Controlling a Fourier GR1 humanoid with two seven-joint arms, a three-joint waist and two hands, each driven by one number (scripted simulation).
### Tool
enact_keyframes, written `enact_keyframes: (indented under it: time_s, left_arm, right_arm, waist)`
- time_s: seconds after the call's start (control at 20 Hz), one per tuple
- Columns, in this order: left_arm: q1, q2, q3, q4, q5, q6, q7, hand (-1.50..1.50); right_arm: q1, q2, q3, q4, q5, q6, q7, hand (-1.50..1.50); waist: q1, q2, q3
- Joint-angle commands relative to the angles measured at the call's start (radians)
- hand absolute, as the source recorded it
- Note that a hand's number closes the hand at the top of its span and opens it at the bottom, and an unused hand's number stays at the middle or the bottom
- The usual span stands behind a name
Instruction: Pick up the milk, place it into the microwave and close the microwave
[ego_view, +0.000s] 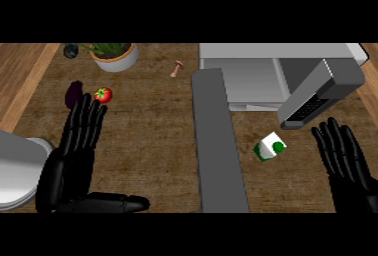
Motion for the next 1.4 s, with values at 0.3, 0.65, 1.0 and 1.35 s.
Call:
enact_keyframes:
  time_s: [0.3,0.65,1.0,1.35]
  left_arm:
    - [0.156,-0.014,-0.273,0.11,-0.049,0.178,-0.231,-1.5]
    - [0.196,-0.014,-0.399,0.002,-0.098,0.264,-0.148,-1.5]
    - [0.118,-0.014,-0.387,0.162,-0.054,0.326,-0.248,-1.5]
    - [0.232,0.045,-0.405,0.041,-0.009,0.266,-0.224,-1.5]
  right_arm:
    - [0.2,-0.009,-0.025,0.069,0.005,0.065,-0.17,-1.5]
    - [0.214,-0.019,-0.063,0.21,0.014,0.097,-0.322,-1.5]
    - [0.028,0.044,-0.08,0.475,0.11,-0.01,-0.41,-1.5]
    - [-0.07,0.028,-0.152,0.672,0.09,-0.021,-0.48,-1.5]
  waist:
    - [0.002,-0.001,-0.001]
    - [0.005,-0.001,-0.001]
    - [0.006,0.001,-0.001]
    - [0.009,0.0,-0.001]
